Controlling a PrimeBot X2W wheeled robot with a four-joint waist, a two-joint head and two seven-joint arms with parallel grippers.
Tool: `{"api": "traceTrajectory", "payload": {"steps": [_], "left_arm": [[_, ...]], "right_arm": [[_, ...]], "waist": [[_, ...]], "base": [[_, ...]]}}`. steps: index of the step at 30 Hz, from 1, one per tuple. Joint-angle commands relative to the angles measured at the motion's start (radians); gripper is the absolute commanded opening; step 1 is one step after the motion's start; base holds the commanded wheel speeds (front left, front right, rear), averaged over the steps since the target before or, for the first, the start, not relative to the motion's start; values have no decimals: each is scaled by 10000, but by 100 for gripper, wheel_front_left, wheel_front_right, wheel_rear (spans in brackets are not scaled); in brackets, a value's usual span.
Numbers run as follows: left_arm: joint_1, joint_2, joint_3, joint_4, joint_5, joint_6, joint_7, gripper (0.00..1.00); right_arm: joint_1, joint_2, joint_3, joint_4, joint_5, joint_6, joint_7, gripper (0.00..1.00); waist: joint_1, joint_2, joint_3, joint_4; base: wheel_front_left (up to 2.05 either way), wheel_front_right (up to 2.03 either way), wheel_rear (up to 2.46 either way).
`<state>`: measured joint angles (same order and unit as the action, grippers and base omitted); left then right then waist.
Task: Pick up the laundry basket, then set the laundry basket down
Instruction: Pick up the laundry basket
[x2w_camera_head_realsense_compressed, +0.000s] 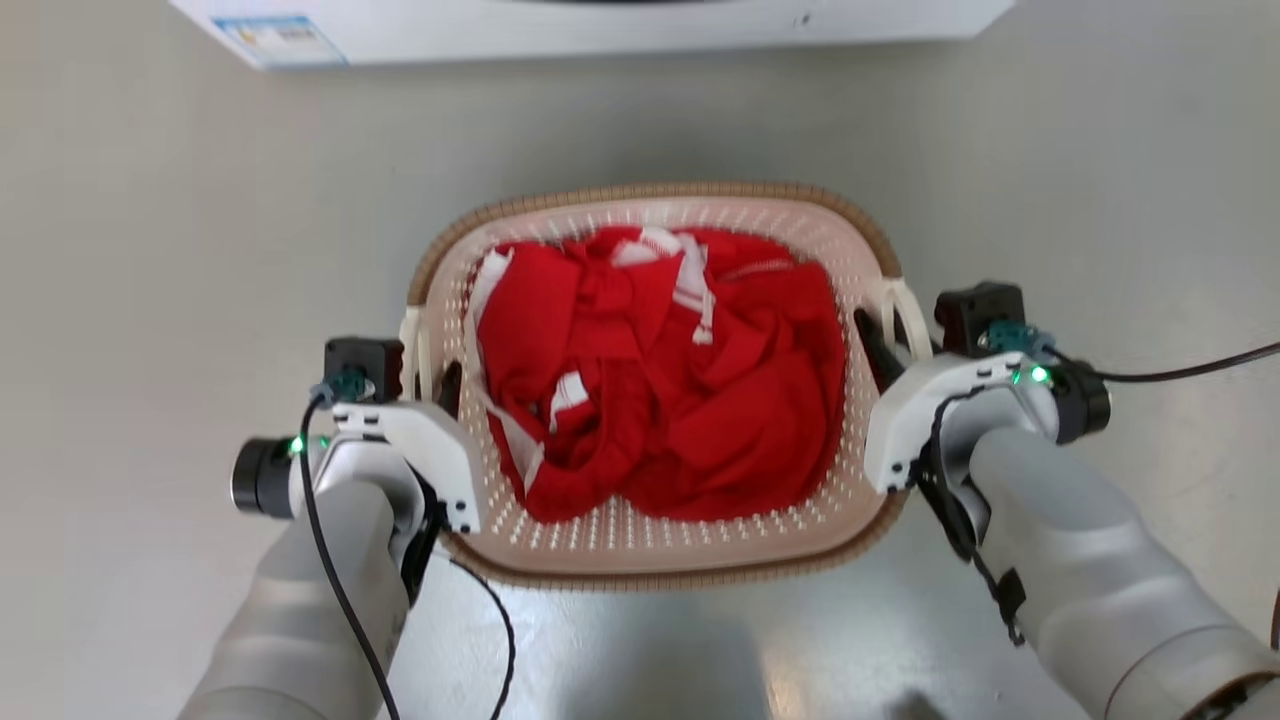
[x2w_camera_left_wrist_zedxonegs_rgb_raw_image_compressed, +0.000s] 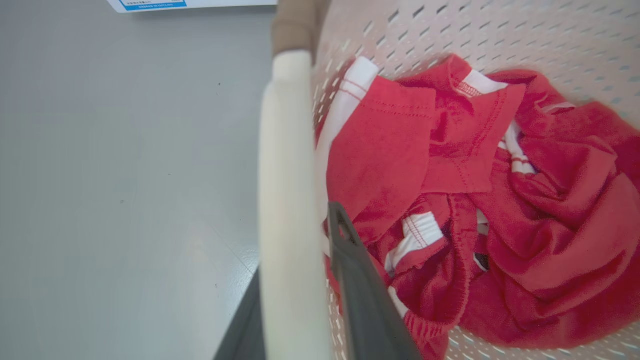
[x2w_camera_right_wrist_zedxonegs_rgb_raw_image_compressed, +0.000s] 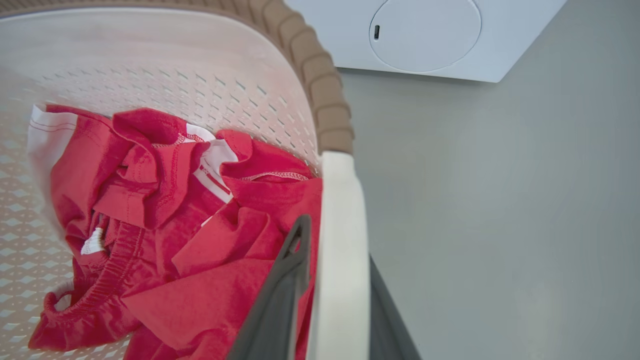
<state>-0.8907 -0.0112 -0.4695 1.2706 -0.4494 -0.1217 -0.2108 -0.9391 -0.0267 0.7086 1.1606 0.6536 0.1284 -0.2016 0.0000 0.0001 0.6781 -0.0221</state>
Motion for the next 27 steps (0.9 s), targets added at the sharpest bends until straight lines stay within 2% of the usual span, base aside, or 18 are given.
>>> {"api": "traceTrajectory", "payload": {"steps": [1,14,27], "left_arm": [[551,703,81,144,-34,228,144,0],[1906,649,-274,191,-153,426,1022,0],[2894,632,-523,199,-305,666,1836,0]], "right_arm": [[590,-235,194,95,79,23,29,0],[1840,-235,845,188,762,23,845,0],[2618,-235,1344,314,1246,23,1571,0]], "waist": [[0,-1,-754,-77],[0,-1,-3192,-164],[0,-1,-4697,-118]], "base": [[0,0,0],[0,0,0],[0,0,0]]}}
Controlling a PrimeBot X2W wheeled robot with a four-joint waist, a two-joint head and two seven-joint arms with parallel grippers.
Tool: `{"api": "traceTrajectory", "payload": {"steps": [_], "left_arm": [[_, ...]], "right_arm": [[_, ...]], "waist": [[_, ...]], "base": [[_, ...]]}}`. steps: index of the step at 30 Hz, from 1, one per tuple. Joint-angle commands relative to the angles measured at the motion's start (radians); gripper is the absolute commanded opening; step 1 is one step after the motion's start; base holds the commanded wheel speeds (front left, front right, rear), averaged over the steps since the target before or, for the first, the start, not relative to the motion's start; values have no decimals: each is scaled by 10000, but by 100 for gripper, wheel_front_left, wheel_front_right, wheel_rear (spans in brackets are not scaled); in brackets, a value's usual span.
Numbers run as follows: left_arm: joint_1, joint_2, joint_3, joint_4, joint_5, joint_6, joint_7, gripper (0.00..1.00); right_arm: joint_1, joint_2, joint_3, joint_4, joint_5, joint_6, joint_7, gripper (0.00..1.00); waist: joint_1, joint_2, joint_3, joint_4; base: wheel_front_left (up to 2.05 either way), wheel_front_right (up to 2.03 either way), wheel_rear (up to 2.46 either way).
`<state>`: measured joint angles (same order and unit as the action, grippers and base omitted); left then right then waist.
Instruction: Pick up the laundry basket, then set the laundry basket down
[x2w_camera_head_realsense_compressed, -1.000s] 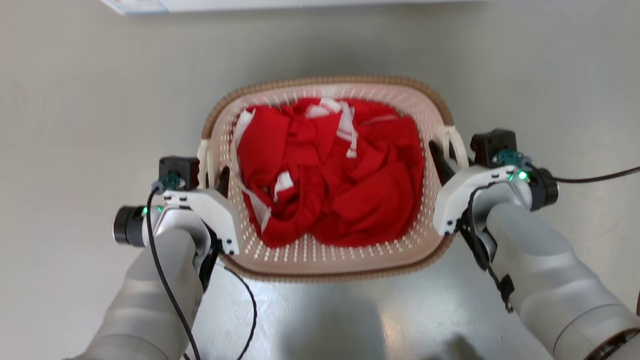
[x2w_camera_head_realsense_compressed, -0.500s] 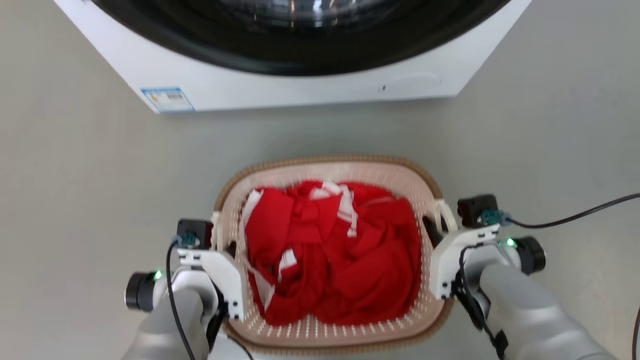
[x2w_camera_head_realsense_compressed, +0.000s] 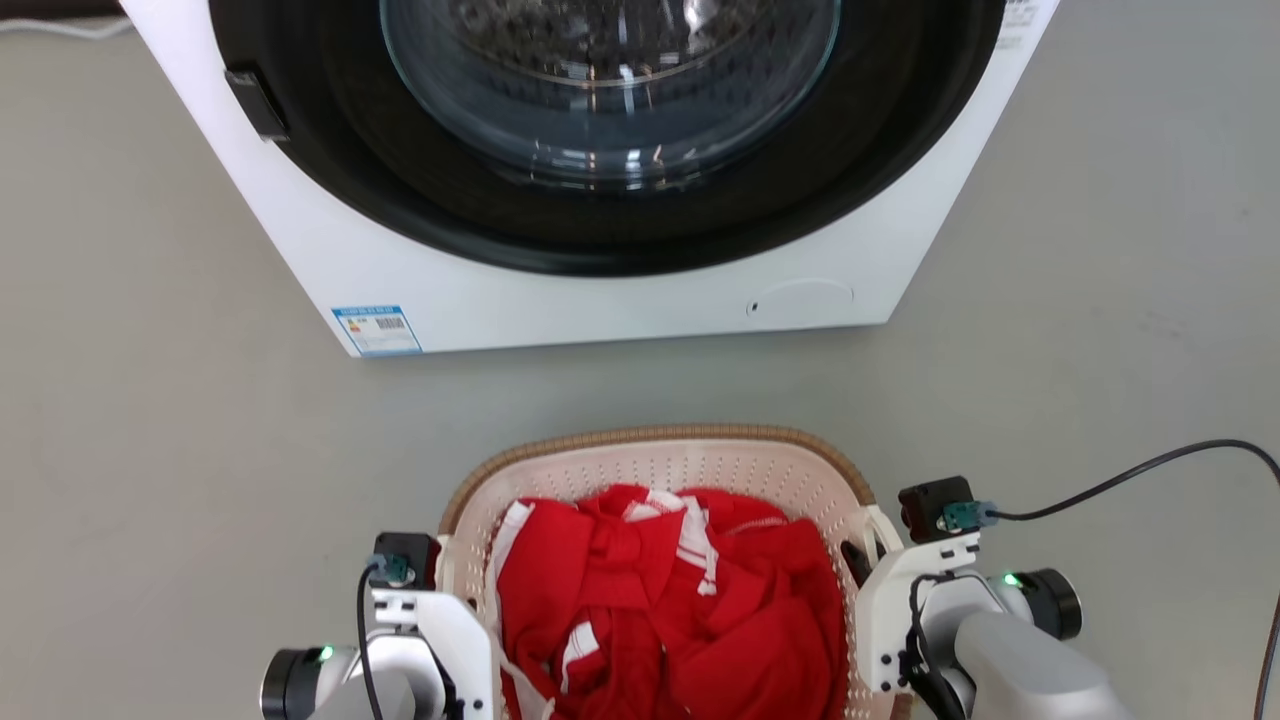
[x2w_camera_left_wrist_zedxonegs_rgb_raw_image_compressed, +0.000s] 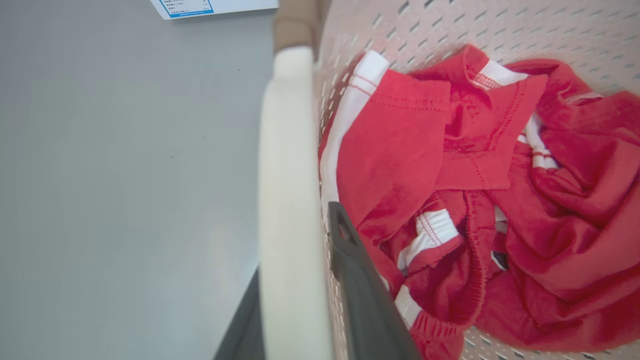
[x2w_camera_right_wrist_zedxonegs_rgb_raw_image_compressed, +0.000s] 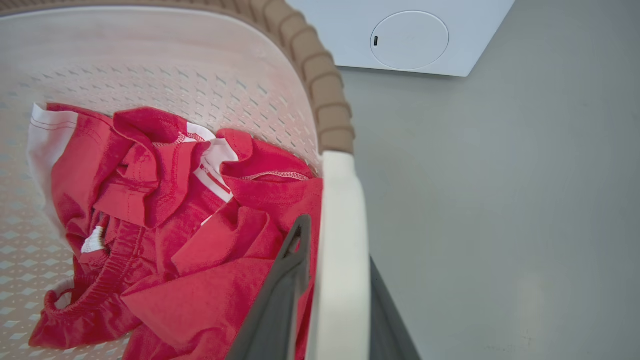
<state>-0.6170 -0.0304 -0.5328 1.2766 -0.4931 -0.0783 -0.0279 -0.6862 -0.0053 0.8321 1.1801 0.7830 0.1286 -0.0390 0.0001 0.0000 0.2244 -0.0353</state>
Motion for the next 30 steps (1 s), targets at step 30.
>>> {"api": "traceTrajectory", "payload": {"steps": [30], "left_arm": [[1448,817,-391,141,-101,438,1415,0]], "right_arm": [[1141,-449,833,279,820,21,1311,0]], "waist": [[-1,0,-1940,-37]], "base": [[0,0,0]]}}
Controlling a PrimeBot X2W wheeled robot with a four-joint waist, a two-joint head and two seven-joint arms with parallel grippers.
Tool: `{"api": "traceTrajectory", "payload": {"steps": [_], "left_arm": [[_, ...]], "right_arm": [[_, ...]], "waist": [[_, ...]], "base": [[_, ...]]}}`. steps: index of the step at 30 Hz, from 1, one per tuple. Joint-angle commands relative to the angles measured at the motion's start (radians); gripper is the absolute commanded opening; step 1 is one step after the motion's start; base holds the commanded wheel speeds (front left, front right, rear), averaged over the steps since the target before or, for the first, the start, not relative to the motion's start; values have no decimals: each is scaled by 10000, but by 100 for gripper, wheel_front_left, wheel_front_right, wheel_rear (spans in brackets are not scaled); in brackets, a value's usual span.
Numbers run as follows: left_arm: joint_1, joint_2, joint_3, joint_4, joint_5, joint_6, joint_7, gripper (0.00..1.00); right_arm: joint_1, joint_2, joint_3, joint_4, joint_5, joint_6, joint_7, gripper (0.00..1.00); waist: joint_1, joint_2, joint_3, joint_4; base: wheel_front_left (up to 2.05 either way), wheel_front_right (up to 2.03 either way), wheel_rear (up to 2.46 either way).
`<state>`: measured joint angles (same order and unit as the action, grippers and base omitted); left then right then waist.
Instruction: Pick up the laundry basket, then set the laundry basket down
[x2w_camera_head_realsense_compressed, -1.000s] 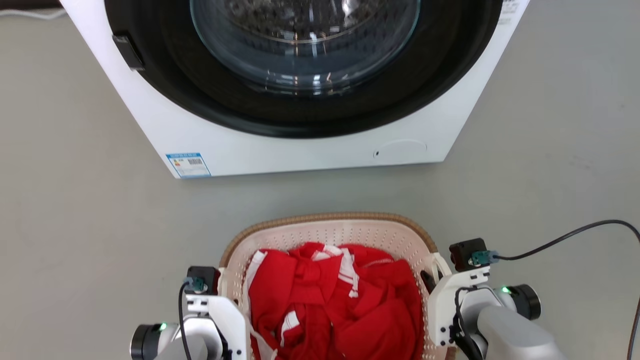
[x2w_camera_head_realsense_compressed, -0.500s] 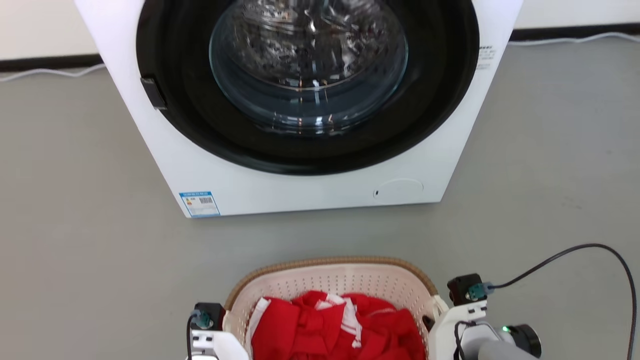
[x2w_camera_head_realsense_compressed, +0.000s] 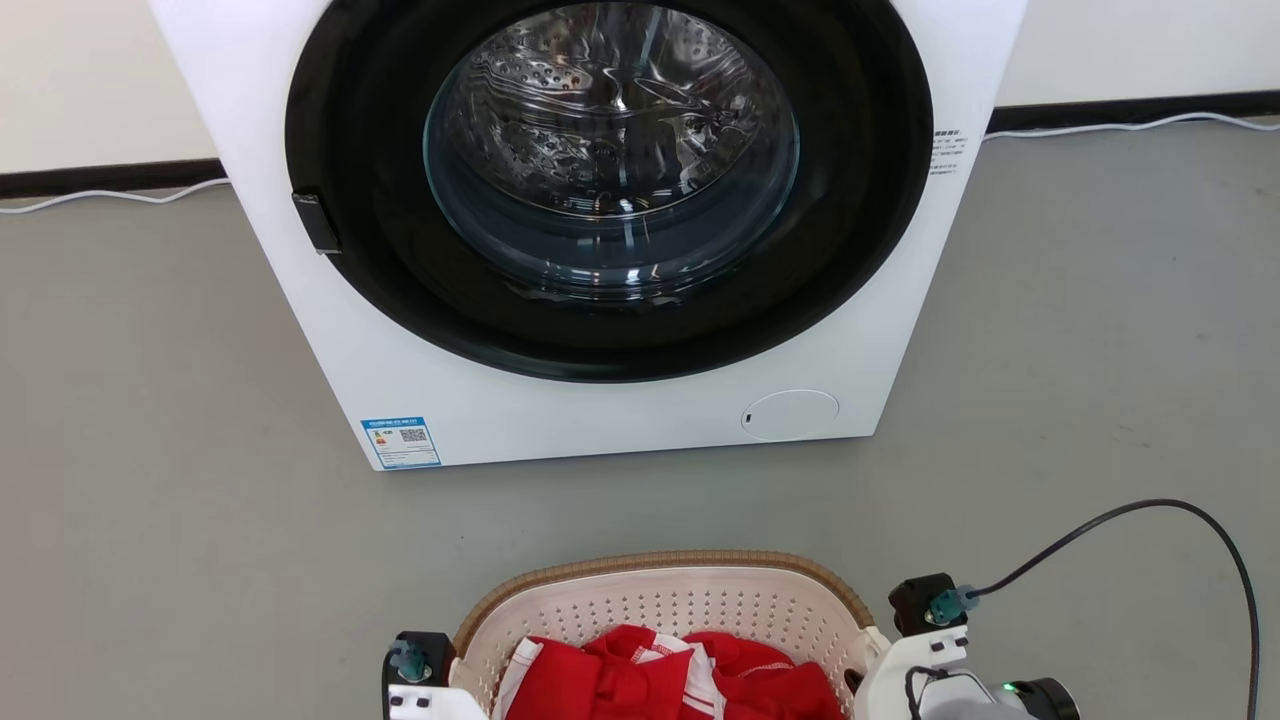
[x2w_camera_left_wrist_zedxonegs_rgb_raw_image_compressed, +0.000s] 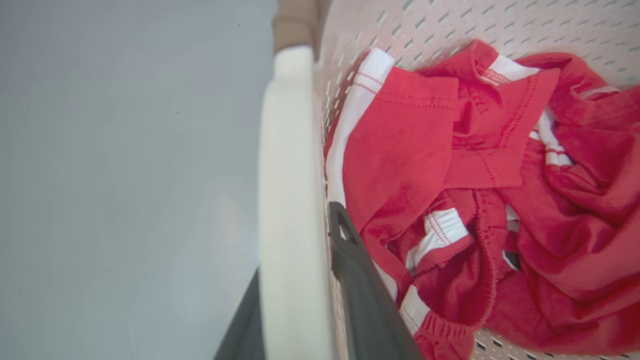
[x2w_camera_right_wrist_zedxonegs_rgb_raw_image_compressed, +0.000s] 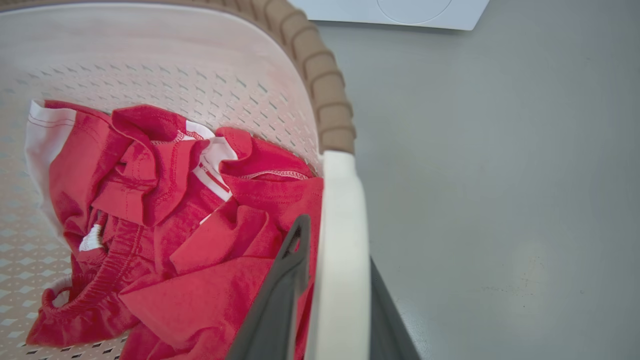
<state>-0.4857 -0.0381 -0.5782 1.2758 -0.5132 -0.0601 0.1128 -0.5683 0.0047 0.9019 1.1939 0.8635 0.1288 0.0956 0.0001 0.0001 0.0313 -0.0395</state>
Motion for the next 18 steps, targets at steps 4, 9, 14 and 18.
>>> {"api": "traceTrajectory", "payload": {"steps": [4,9,14,18], "left_arm": [[134,892,15,149,56,251,8,0],[98,891,-32,149,9,259,-64,0],[68,894,-77,149,-29,266,-98,0],[11,900,-123,149,-44,256,-168,0]], "right_arm": [[-36,-549,183,188,46,19,-69,0],[-90,-549,211,191,101,19,-177,0],[-152,-549,251,140,162,19,-284,0],[-219,-549,271,126,223,19,-365,0]], "waist": [[0,-1,-44,27],[0,-1,-25,42],[0,-1,28,40],[0,-1,126,34]], "base": [[0,0,0],[0,0,0],[0,0,0],[0,0,0]]}}
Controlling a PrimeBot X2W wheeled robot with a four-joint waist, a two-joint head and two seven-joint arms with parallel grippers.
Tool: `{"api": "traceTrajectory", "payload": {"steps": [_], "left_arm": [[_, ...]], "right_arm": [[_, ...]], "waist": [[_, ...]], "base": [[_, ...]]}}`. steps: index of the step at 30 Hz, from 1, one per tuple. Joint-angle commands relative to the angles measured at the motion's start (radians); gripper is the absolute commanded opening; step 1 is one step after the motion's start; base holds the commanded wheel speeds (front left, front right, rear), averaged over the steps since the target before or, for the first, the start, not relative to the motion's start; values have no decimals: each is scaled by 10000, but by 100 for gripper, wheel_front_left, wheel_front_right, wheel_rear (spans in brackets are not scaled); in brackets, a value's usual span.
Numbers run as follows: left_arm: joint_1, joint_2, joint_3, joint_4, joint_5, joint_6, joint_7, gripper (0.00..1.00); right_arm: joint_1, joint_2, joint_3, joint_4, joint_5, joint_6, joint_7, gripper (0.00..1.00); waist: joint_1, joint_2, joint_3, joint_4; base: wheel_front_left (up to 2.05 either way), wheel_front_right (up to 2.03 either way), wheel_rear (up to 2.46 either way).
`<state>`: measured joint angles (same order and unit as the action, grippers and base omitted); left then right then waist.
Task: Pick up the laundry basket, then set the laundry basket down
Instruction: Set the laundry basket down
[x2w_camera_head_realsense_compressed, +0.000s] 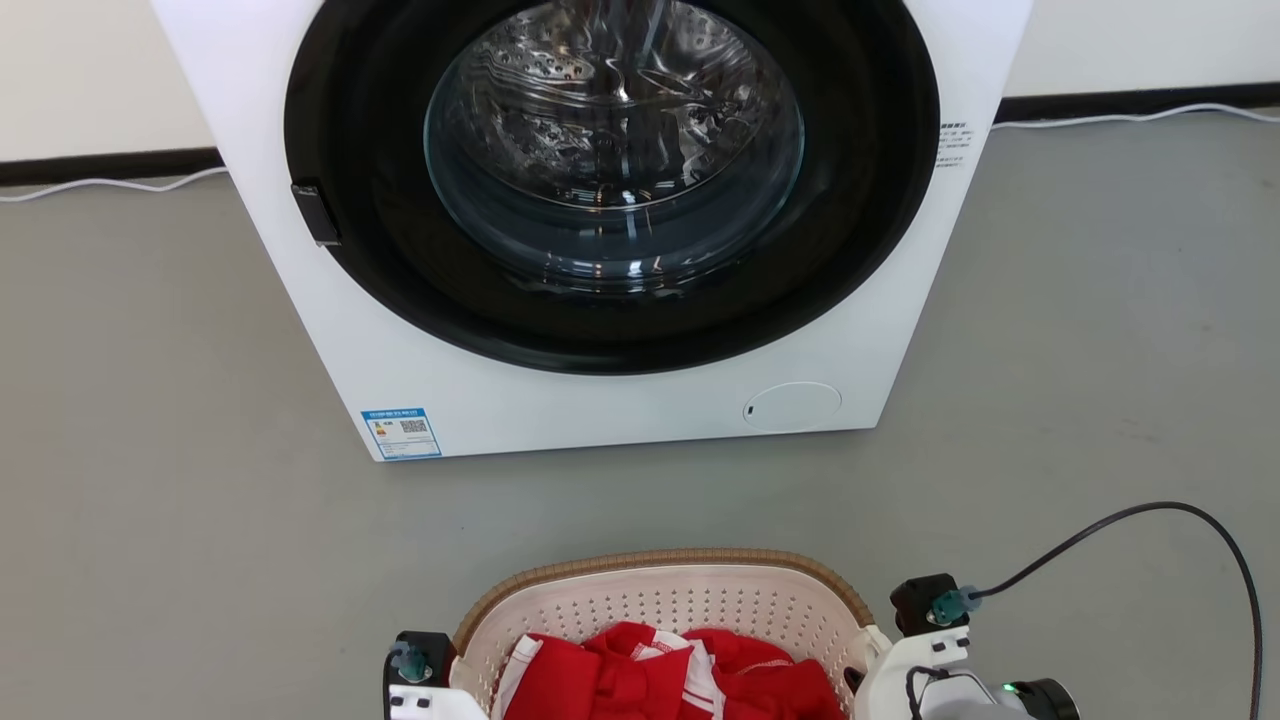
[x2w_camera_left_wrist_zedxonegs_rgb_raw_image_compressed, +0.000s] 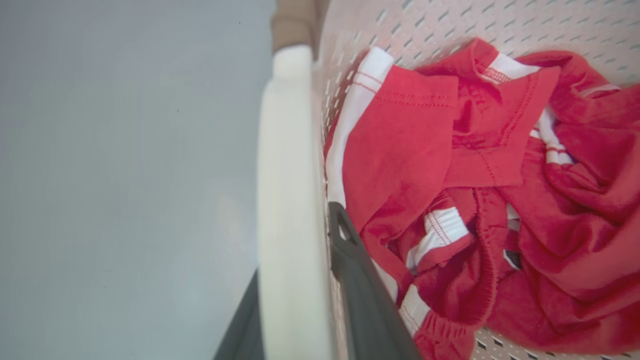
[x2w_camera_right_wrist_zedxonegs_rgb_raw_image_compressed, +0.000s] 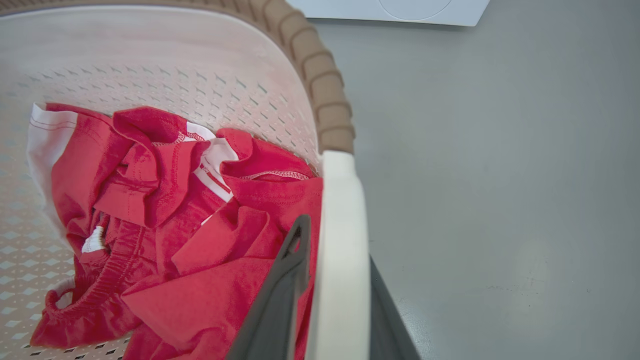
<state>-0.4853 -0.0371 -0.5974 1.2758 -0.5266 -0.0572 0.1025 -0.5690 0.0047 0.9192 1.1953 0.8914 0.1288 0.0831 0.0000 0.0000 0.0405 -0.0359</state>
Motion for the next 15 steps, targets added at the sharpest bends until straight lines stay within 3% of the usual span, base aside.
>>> {"api": "traceTrajectory", "payload": {"steps": [1,15], "left_arm": [[-14,891,57,149,89,225,-94,0],[-850,925,-33,55,77,249,-1037,0]], "right_arm": [[-237,-549,104,116,-46,19,-262,0],[-1104,-549,-51,325,24,19,-1205,0]], "waist": [[0,0,69,-1],[0,0,1638,74]], "base": [[0,0,0],[0,0,0]]}}
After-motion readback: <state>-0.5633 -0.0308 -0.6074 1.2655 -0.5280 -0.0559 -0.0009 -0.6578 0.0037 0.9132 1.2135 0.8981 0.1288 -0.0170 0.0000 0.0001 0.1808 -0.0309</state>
